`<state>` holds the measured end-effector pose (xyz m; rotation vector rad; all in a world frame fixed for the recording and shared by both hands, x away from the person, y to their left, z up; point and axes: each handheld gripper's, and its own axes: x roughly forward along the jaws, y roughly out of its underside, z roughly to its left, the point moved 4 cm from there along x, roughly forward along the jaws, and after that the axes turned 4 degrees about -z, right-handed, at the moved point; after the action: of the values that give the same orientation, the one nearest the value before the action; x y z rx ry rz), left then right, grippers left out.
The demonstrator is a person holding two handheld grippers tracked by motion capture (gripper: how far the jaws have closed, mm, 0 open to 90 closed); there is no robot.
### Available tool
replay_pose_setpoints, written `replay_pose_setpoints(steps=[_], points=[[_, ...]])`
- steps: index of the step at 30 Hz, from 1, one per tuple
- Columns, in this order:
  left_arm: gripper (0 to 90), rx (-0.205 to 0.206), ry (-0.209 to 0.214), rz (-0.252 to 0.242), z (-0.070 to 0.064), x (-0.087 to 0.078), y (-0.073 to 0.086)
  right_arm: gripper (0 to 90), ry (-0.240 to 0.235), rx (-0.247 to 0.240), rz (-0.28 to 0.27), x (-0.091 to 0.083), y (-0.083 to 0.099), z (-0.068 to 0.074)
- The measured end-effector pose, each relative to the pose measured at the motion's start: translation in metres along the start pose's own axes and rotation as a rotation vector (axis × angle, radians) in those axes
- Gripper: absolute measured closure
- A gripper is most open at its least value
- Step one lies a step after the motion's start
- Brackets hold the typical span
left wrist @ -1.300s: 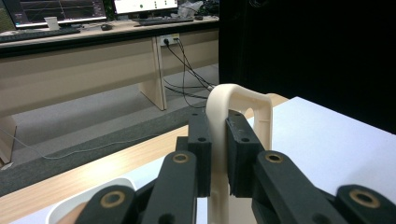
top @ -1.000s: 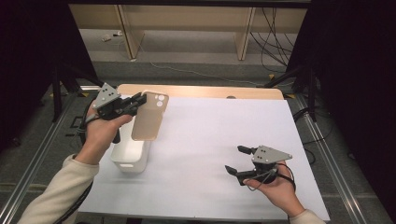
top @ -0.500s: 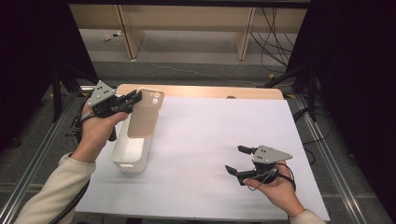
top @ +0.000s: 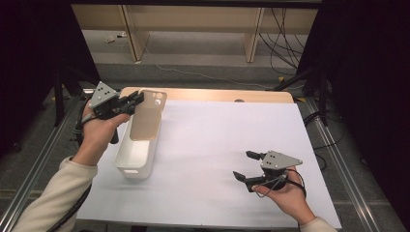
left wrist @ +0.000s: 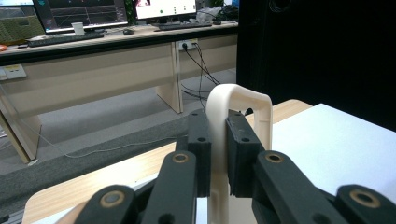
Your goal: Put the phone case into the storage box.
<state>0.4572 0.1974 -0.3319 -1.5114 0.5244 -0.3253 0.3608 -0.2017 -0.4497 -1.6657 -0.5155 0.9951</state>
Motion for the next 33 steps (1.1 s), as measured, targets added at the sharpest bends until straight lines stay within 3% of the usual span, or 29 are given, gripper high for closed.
replay_pose_setpoints(steps=[33], points=[[81.6, -0.001, -0.030, 0.001, 0.019, 0.005, 0.002, 19.7, -0.002, -0.001, -0.003, 0.000, -0.001, 0.000]])
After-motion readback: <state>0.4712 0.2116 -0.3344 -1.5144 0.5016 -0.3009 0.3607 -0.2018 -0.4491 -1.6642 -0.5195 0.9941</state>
